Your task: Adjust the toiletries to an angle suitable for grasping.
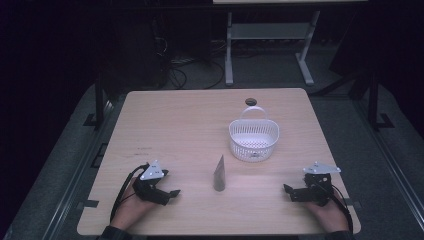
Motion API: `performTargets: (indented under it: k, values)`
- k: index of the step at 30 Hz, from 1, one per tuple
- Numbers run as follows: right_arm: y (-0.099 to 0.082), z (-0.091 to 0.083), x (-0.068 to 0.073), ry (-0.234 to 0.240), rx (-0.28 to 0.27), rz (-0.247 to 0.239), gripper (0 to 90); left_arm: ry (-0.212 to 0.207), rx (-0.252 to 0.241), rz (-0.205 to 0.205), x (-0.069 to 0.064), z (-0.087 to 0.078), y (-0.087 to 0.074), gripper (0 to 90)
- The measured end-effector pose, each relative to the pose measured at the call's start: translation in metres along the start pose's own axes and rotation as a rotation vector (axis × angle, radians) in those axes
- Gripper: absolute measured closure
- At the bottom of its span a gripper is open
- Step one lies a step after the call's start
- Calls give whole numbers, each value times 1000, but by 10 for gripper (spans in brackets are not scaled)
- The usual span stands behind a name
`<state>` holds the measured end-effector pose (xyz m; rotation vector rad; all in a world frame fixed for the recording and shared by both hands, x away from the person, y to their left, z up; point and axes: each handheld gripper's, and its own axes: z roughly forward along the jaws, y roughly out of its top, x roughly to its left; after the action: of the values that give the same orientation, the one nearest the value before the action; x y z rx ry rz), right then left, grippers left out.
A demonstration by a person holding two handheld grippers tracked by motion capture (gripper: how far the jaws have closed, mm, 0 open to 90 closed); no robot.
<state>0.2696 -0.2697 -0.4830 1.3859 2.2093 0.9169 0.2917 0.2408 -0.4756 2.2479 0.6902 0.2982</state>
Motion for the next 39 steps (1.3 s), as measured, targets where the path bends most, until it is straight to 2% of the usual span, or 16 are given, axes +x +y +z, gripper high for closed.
performTargets:
  k: [11,17,20,21,25,29,30,31,32,34,39]
  values:
    - [0,0,0,0,0,0,0,10,-4,-5,1,-1,0,159]
    - [0,0,0,0,0,0,0,5,-28,-11,2,-3,-1,260]
    - [0,0,0,0,0,0,0,-4,-43,-16,2,-5,0,372]
    - [0,0,0,0,0,0,0,-13,-63,-27,1,-8,2,417]
    - [0,0,0,0,0,0,0,-31,-88,-50,2,-13,4,574]
    - [0,0,0,0,0,0,0,-45,-97,-44,2,-18,7,673]
    - [0,0,0,0,0,0,0,-46,-96,-49,1,-19,7,742]
    - [0,0,0,0,0,0,0,-47,-92,-54,1,-19,8,742]
    - [0,0,0,0,0,0,0,-48,-84,-50,1,-21,11,806]
    - [0,0,0,0,0,0,0,-51,-91,-53,1,-24,15,877]
    - [0,0,0,0,0,0,0,-60,-102,-60,2,-29,22,896]
